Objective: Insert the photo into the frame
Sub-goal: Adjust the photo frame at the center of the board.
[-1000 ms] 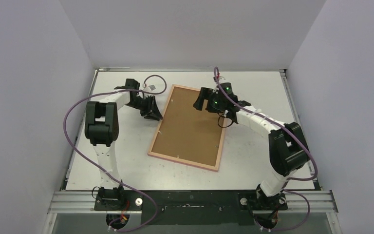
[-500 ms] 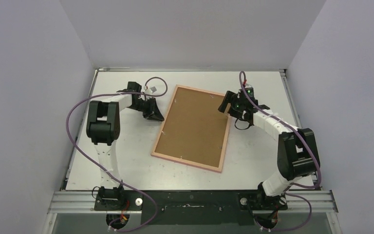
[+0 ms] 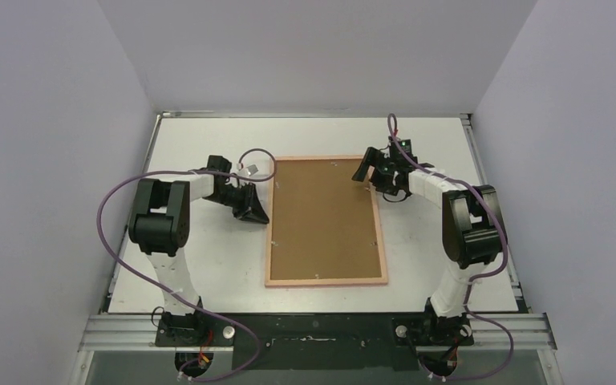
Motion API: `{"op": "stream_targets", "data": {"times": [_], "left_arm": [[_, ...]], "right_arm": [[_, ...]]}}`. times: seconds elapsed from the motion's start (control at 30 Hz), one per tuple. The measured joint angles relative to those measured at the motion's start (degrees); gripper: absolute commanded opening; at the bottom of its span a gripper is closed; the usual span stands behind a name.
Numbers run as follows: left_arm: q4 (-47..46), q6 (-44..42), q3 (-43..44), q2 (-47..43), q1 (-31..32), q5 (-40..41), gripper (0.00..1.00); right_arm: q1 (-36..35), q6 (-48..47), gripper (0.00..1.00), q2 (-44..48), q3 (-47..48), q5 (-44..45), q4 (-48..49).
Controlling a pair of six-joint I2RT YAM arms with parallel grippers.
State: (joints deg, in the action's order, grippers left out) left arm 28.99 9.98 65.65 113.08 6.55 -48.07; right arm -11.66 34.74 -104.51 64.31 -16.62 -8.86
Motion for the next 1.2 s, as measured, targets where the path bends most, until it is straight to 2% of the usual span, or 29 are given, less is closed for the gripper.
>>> {"op": "stream_targets", "data": {"times": [0.13,0.33,0.5,0.63,0.9,1.2], "left_arm": [[1.2,-1.8,-1.9,-1.1,0.8,0.5,0.28],[4.8,-4.6,-2.2,-1.6,0.5,1.0,0.32],[8.5,-6.3,-1.2,-2.1,-3.0,1.5,0.32],[8.8,-5.2,3.0,-2.0,-5.0,1.6,0.32],[4.8,1.2,14.3,3.5,-4.0,0.2,0.3],[3.4,3.7,15.1,7.3,-1.2,1.5,0.19]], "right_arm": [[-0.2,0.1,0.9,-2.1,4.0,-2.1,0.0],[-2.1,-0.3,0.9,-3.7,10.5,-1.6,-1.1],[-4.5,-1.2,0.9,-2.5,10.4,3.1,-1.2],[-7.8,-3.0,0.9,-1.5,11.1,4.1,0.3],[-16.6,-5.7,0.9,-6.1,18.6,0.4,3.8],[-18.4,-6.2,0.9,-13.2,21.5,-6.8,7.2]]}}
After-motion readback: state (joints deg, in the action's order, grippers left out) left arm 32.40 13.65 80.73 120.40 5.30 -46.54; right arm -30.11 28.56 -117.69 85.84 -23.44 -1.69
